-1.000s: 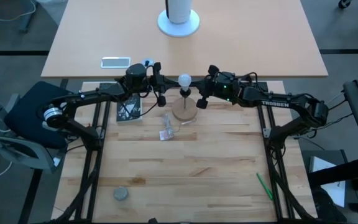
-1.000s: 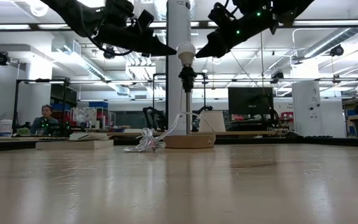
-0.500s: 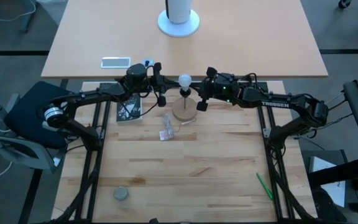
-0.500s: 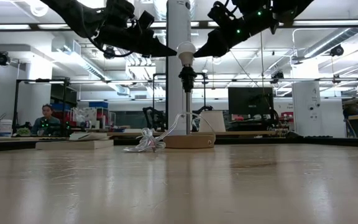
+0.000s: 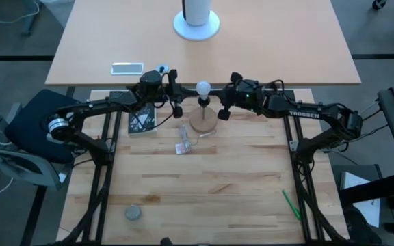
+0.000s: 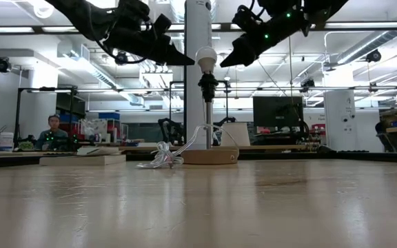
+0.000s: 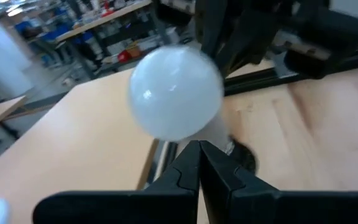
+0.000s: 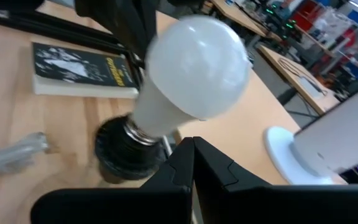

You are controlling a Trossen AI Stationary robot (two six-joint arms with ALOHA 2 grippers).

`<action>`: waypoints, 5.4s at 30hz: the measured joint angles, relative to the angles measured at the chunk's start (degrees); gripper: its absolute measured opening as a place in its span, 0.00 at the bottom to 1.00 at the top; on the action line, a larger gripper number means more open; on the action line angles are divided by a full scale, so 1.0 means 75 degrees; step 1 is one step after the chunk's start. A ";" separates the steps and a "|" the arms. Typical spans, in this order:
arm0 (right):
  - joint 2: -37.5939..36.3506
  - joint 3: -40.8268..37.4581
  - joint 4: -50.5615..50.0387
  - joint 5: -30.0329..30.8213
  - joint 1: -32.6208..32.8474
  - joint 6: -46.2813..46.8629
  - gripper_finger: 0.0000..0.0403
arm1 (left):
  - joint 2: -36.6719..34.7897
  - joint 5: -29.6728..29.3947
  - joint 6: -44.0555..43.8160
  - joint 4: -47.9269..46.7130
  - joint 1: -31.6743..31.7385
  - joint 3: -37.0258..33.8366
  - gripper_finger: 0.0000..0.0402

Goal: Screw lightbulb
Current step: Insert the lightbulb into the black lamp

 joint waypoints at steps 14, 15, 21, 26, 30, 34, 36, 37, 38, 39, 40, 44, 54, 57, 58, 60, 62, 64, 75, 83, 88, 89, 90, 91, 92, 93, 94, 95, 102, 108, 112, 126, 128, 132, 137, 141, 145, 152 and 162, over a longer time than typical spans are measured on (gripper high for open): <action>0.0226 0.0000 0.0693 -0.0639 -0.0190 -0.0180 0.00 | 0.0049 -0.0086 0.0155 0.0485 -0.0012 0.0000 0.00; 0.0226 0.0000 0.0688 -0.0640 -0.0190 -0.0183 0.00 | 0.0049 0.0006 0.0165 0.0484 -0.0013 0.0000 0.00; 0.0226 0.0000 0.0606 -0.0627 -0.0123 -0.0221 0.00 | 0.0049 0.0494 0.0168 0.0450 -0.0023 0.0000 0.00; 0.0226 0.0000 0.0542 -0.0631 -0.0108 -0.0198 0.00 | 0.0049 0.0491 0.0168 0.0402 -0.0023 0.0000 0.00; 0.0226 0.0000 0.0497 -0.0660 -0.0105 -0.0117 0.00 | 0.0049 0.0491 0.0194 0.0350 -0.0020 0.0000 0.00; 0.0229 0.0000 0.0432 -0.0679 -0.0099 -0.0083 0.00 | 0.0049 0.0494 0.0194 0.0347 -0.0023 0.0000 0.00; 0.0230 0.0000 0.0432 -0.0679 -0.0099 -0.0060 0.00 | 0.0049 0.0494 0.0197 0.0347 -0.0023 0.0000 0.00; 0.0232 0.0000 0.0429 -0.0679 -0.0099 -0.0045 0.00 | 0.0049 0.0494 0.0197 0.0347 -0.0023 0.0000 0.00; 0.0232 0.0000 0.0427 -0.0679 -0.0099 -0.0021 0.00 | 0.0049 0.0494 0.0197 0.0347 -0.0022 0.0000 0.00; 0.0232 0.0000 0.0408 -0.0680 -0.0099 -0.0015 0.00 | 0.0049 0.0494 0.0197 0.0347 -0.0023 0.0000 0.00; 0.0232 -0.0002 0.0377 -0.0684 -0.0099 -0.0012 0.00 | 0.0049 0.0494 0.0197 0.0347 -0.0023 0.0000 0.00; 0.0235 -0.0023 0.0374 -0.0691 -0.0099 0.0063 0.00 | 0.0049 0.0494 0.0197 0.0329 -0.0023 0.0000 0.00; 0.0238 -0.0035 0.0359 -0.1003 -0.0017 0.0104 0.00 | 0.0049 0.0423 0.0197 0.0309 -0.0019 0.0000 0.00; 0.0238 -0.0038 0.0359 -0.1005 0.0026 0.0091 0.00 | 0.0049 0.0406 0.0197 0.0315 -0.0015 0.0000 0.00; 0.0238 -0.0038 0.0359 -0.1005 0.0029 0.0093 0.00 | 0.0049 0.0403 0.0197 0.0315 -0.0015 0.0000 0.00; 0.0238 -0.0038 0.0359 -0.1015 0.0029 0.0121 0.00 | 0.0049 0.0403 0.0197 0.0317 -0.0015 0.0000 0.00; 0.0238 -0.0038 0.0359 -0.1027 0.0029 0.0152 0.00 | 0.0049 0.0403 0.0195 0.0340 -0.0015 0.0000 0.00; 0.0238 -0.0038 0.0359 -0.1037 0.0029 0.0181 0.00 | 0.0049 0.0403 0.0183 0.0347 -0.0015 0.0000 0.00; 0.0238 -0.0038 0.0367 -0.1087 0.0038 0.0207 0.00 | 0.0052 0.0205 -0.0027 0.0169 -0.0012 0.0000 0.00; 0.0235 -0.0038 0.0359 -0.1087 0.0081 0.0204 0.00 | 0.0052 0.0024 -0.0016 0.0204 -0.0006 0.0000 0.00; 0.0234 -0.0038 0.0326 -0.1080 0.0099 0.0201 0.00 | 0.0052 -0.0048 -0.0016 0.0217 -0.0003 0.0000 0.00; 0.0229 -0.0038 0.0321 -0.1075 0.0099 0.0204 0.00 | 0.0052 -0.0048 -0.0017 0.0220 -0.0003 0.0000 0.00; 0.0226 -0.0038 0.0316 -0.1062 0.0099 0.0204 0.00 | 0.0052 -0.0048 -0.0026 0.0221 -0.0003 0.0000 0.00; 0.0217 -0.0039 0.0305 -0.1028 0.0101 0.0205 0.00 | 0.0052 -0.0048 -0.0040 0.0218 -0.0003 0.0000 0.00; 0.0190 -0.0041 0.0248 -0.1015 0.0099 0.0206 0.00 | 0.0052 -0.0048 -0.0055 0.0216 -0.0003 0.0000 0.00; 0.0163 -0.0043 0.0182 -0.1005 0.0099 0.0207 0.00 | 0.0052 -0.0046 -0.0074 0.0213 -0.0003 0.0000 0.00; 0.0129 -0.0044 0.0144 -0.1005 0.0101 0.0207 0.00 | 0.0052 -0.0048 -0.0098 0.0213 -0.0003 0.0000 0.00; 0.0099 -0.0044 0.0131 -0.1005 0.0102 0.0226 0.00 | 0.0052 -0.0048 -0.0115 0.0211 0.0002 0.0000 0.00; -0.0146 -0.0044 -0.0145 -0.0982 0.0099 0.0321 0.00 | 0.0034 -0.0048 -0.0156 0.0108 0.0003 0.0000 0.00; -0.0181 -0.0044 -0.0313 -0.0336 0.0035 0.0250 0.00 | -0.0243 -0.0091 -0.0140 -0.0335 0.0003 0.0003 0.00; -0.0133 -0.0044 -0.0032 -0.0248 -0.0147 0.0115 0.00 | -0.0292 0.0591 -0.0033 -0.0210 -0.0003 0.0003 0.00; 0.0028 -0.0044 0.0426 -0.1005 -0.0250 0.0056 0.00 | 0.0096 0.0661 -0.0091 0.0595 -0.0018 0.0006 0.00; 0.0025 -0.0044 0.0373 -0.1003 -0.0232 0.0062 0.00 | 0.0096 0.0633 -0.0109 0.0594 -0.0009 0.0006 0.00; 0.0025 -0.0044 0.0315 -0.1011 -0.0175 0.0065 0.00 | 0.0096 0.0618 -0.0151 0.0551 0.0006 0.0006 0.00; 0.0025 -0.0045 0.0283 -0.1028 -0.0107 0.0072 0.00 | 0.0096 0.0296 -0.0154 0.0456 0.0006 0.0006 0.00; 0.0025 -0.0044 0.0256 -0.1097 -0.0096 0.0156 0.00 | 0.0105 0.0025 -0.0154 0.0340 0.0015 0.0006 0.00; 0.0025 -0.0044 0.0144 -0.1123 -0.0076 0.0215 0.00 | 0.0111 0.0025 -0.0156 0.0350 0.0017 0.0006 0.00; -0.0062 -0.0044 -0.0140 -0.1007 -0.0065 0.0323 0.00 | -0.0055 -0.0069 -0.0156 0.0036 0.0023 0.0003 0.00; 0.0130 -0.0044 0.0412 -0.0654 -0.0279 -0.0036 0.00 | -0.0019 0.1404 -0.0240 0.0214 0.0009 0.0003 0.00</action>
